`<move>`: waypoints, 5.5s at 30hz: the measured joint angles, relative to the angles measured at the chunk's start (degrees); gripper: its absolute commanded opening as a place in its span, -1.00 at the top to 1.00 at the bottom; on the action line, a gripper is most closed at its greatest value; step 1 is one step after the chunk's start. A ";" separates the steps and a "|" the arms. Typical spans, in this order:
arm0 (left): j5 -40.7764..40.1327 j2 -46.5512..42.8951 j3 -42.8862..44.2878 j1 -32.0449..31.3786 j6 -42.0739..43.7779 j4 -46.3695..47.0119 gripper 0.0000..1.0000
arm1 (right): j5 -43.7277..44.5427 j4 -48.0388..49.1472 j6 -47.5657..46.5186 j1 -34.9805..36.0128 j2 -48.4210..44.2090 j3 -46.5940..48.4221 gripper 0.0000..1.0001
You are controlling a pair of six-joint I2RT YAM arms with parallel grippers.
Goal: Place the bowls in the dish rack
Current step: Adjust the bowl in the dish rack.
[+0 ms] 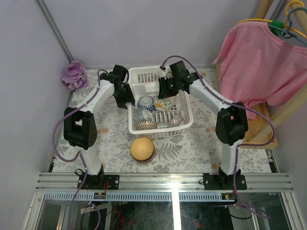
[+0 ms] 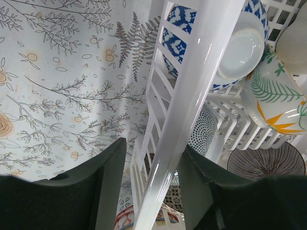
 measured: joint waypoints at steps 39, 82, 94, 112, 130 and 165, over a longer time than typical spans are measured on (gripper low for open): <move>-0.02 0.00 0.00 0.00 -0.02 -0.04 0.12 | -0.92 -1.09 -3.72 0.11 3.80 1.64 1.00; -0.28 0.02 0.24 0.00 0.07 -0.22 0.11 | -21.84 35.58 35.19 -11.04 3.26 -16.83 1.00; -1.36 0.13 1.84 0.00 0.15 -0.98 0.12 | -18.91 31.08 30.95 -10.91 2.73 -15.74 0.90; -1.31 0.46 1.84 0.00 0.11 -0.96 0.12 | -8.22 18.71 22.25 -10.67 1.55 -11.15 0.53; -1.20 0.50 1.84 0.00 0.09 -0.87 0.12 | 0.07 10.03 18.84 -8.98 1.55 -8.22 -0.01; -1.20 0.24 6.38 -0.09 -0.57 -1.25 -0.14 | 2.38 -9.84 10.99 -10.10 -0.50 6.03 -0.99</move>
